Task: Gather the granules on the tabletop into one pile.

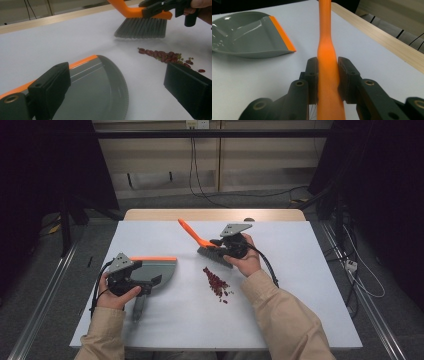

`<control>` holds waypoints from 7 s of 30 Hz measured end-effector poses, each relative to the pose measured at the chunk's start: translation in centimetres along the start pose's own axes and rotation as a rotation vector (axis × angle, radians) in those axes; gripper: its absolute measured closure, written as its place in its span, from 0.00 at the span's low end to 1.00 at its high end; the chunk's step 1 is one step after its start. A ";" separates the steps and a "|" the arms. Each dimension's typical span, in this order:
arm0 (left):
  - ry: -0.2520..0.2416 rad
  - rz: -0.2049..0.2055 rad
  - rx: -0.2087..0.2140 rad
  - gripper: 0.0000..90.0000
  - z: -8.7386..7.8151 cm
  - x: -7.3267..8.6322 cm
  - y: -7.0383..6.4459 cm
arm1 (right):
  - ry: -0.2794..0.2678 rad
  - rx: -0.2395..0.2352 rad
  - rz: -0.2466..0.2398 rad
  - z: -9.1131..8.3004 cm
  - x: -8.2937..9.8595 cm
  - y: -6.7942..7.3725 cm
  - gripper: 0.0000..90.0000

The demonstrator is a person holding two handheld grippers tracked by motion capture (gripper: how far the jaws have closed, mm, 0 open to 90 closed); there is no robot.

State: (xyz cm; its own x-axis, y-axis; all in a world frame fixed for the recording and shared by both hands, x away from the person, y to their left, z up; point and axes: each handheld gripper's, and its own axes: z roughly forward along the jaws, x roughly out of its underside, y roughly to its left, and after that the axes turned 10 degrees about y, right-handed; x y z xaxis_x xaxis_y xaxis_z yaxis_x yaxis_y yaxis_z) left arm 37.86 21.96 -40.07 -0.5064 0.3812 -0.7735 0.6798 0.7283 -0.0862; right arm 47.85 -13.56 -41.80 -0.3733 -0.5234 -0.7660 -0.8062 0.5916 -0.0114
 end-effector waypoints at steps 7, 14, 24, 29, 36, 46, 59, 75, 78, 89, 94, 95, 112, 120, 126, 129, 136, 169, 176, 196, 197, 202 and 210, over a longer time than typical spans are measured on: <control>0.001 -0.008 -0.007 0.08 -0.1 0.1 0.2 | 0.006 -0.021 0.020 1.0 0.2 0.4 0.78; 0.001 0.000 -0.007 0.08 -0.1 0.1 0.1 | 0.071 0.010 0.023 1.7 1.1 0.5 0.79; 0.005 -0.004 -0.008 0.08 -0.1 0.2 0.1 | 0.080 -0.110 -0.094 1.4 1.2 1.4 0.79; 0.003 0.000 -0.010 0.08 -0.1 0.1 0.1 | 0.090 -0.166 -0.136 0.7 1.7 1.9 0.79; 0.007 -0.001 -0.009 0.08 0.0 0.1 0.0 | 0.091 -0.197 -0.171 -0.6 2.6 2.9 0.79; 0.013 -0.001 -0.003 0.08 0.1 0.1 -0.2 | 0.081 -0.208 -0.179 -1.6 3.5 3.7 0.79; 0.010 0.005 -0.002 0.08 0.1 0.1 -0.2 | 0.062 -0.209 -0.153 -2.2 4.0 4.1 0.79; 0.012 0.012 0.004 0.08 0.2 0.1 -0.3 | -0.014 -0.131 -0.043 -3.6 4.1 3.3 0.79; 0.013 0.015 0.005 0.08 0.2 0.1 -0.3 | -0.022 -0.099 -0.008 -4.3 4.5 3.2 0.79; 0.014 0.014 0.011 0.08 0.2 0.1 -0.4 | -0.039 -0.003 0.079 -6.1 6.5 3.3 0.79; 0.011 0.014 0.015 0.08 0.1 0.1 -0.4 | -0.035 0.039 0.093 -6.6 7.2 3.4 0.79; 0.012 0.018 0.014 0.08 0.1 0.1 -0.4 | -0.026 0.053 0.099 -6.7 7.4 3.4 0.79; 0.015 0.035 0.024 0.08 0.1 0.1 -1.0 | -0.023 0.204 0.227 -8.8 10.4 5.0 0.79; 0.015 0.041 0.030 0.08 0.3 0.1 -1.3 | -0.014 0.206 0.240 -8.9 10.2 5.5 0.76; 0.011 0.040 0.031 0.08 0.1 0.1 -1.2 | -0.008 0.208 0.257 -9.4 9.4 5.7 0.70; 0.013 0.042 0.036 0.08 0.2 0.1 -1.3 | -0.002 0.211 0.273 -9.7 9.1 5.9 0.72; 0.011 0.044 0.036 0.08 0.1 0.1 -1.4 | 0.028 0.242 0.264 -10.0 8.9 6.3 0.79; 0.006 0.041 0.034 0.08 0.0 0.0 -1.2 | -0.080 0.284 0.299 -5.5 6.3 9.9 0.80; 0.009 0.046 0.032 0.08 0.0 0.0 -1.2 | -0.105 0.273 0.292 -6.6 6.2 9.4 0.80; 0.009 0.017 0.020 0.08 -0.2 0.4 -0.5 | -0.149 -0.006 -0.016 -3.0 4.3 3.1 0.80; 0.008 0.013 0.017 0.08 -0.2 0.4 -0.4 | -0.132 -0.007 -0.036 -2.7 4.2 3.0 0.80; 0.011 0.001 0.007 0.08 -0.4 0.7 0.1 | -0.105 -0.074 -0.116 -2.2 4.4 3.4 0.80; 0.007 -0.004 0.006 0.08 -0.5 0.7 0.0 | -0.064 -0.137 -0.167 -3.1 4.4 4.6 0.80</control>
State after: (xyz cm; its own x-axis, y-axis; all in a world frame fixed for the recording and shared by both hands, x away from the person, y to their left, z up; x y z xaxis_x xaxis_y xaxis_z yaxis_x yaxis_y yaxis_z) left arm 37.23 22.54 -40.31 -0.5132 0.3822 -0.7685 0.6810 0.7263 -0.0936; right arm 41.07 -15.06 -43.24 -0.2030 -0.5643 -0.8002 -0.9107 0.4090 -0.0574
